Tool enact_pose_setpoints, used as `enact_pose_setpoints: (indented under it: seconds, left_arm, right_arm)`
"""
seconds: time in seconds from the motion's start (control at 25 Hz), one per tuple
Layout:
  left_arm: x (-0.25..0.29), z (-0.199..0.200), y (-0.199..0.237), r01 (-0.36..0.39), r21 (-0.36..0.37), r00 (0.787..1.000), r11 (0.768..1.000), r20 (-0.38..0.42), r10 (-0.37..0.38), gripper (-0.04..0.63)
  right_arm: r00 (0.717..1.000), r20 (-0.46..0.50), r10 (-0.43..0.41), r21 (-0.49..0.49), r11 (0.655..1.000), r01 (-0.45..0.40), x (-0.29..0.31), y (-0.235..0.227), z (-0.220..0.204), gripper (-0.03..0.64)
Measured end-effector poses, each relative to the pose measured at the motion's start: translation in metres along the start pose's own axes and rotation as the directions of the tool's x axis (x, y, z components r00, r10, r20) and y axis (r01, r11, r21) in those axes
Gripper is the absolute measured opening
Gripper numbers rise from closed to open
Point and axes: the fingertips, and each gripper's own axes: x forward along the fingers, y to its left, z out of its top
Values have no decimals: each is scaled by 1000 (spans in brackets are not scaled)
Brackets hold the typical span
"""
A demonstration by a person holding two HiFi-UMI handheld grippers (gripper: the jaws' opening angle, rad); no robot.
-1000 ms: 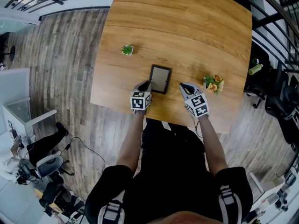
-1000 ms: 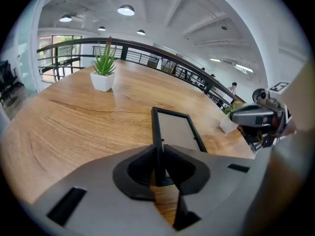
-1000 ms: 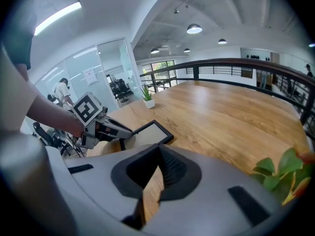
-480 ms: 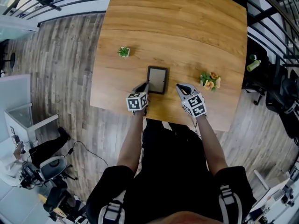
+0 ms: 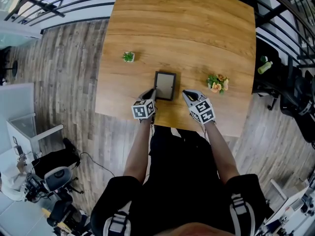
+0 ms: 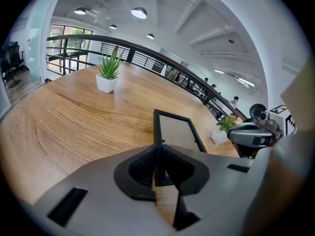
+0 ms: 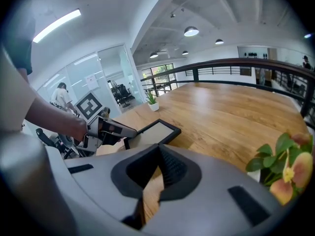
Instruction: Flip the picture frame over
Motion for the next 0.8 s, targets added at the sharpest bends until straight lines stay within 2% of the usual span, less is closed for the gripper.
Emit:
enact_pose_setpoints:
  seconds: [0.32,0.56,0.8]
  left_arm:
    - [-15,11,-18,13,19,999,1000,31,-13,58]
    - [-29,11,-34,6,41,999,999,47,-8,58]
    - [-49,20,-44,-1,58,996,998,86,-4,58]
  right_arm:
    - [998,8,55,13,998,-56,-2,5,-2,37]
    - [989,6,150,62,987,-151,-1,19,-10,73]
    - [978,48,205,138,968,-209,-1,32,-9,107]
